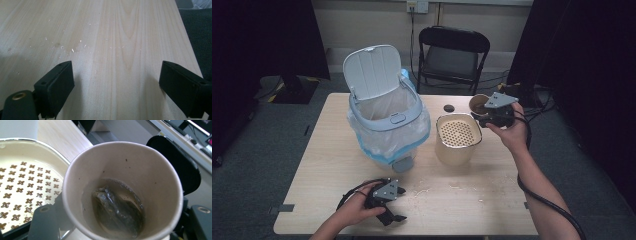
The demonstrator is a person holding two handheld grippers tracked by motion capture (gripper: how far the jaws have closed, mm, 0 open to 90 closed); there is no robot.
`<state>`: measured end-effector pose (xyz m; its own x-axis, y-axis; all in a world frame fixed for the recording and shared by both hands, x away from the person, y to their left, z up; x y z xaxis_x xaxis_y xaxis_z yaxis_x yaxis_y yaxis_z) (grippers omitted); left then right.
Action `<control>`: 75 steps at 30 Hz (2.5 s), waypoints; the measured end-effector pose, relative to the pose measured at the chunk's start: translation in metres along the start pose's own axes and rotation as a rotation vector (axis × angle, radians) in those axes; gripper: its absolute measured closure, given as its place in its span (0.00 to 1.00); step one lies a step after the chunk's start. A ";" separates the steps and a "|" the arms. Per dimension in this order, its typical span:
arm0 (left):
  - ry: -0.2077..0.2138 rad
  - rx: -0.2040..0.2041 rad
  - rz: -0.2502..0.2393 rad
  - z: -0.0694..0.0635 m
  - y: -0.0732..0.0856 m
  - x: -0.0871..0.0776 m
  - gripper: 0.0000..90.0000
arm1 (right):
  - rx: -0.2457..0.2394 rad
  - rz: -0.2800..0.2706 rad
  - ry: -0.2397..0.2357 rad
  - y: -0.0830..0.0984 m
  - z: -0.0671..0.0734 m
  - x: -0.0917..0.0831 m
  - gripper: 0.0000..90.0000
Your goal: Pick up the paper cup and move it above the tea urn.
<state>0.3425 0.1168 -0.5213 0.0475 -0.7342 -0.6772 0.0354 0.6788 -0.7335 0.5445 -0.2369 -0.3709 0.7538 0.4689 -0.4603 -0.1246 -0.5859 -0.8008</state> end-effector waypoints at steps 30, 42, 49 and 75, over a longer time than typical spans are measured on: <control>-0.012 0.015 -0.001 0.001 0.000 0.000 0.13 | -1.194 0.250 0.443 -0.033 0.052 0.000 0.32; -0.012 0.015 -0.001 0.001 0.000 0.000 0.13 | -1.536 0.255 0.523 -0.033 0.069 0.000 0.33; -0.011 0.015 0.000 0.001 0.000 0.000 0.13 | -1.637 0.285 0.560 -0.035 0.070 -0.004 0.32; -0.002 0.004 -0.002 0.000 0.000 0.000 0.13 | -0.169 0.058 0.100 -0.033 0.007 -0.019 0.30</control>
<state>0.3429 0.1167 -0.5213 0.0494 -0.7353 -0.6760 0.0391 0.6777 -0.7343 0.5300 -0.2221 -0.3387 0.8096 0.3681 -0.4572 -0.0665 -0.7164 -0.6945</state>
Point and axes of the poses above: each handheld gripper's, and its own axes: x roughly forward along the jaws, y roughly out of its underside, z roughly to its left, the point moved 3 cm from there along x, roughly forward along the jaws, and after that the axes turned 6 degrees about x, right-handed, at the moved point
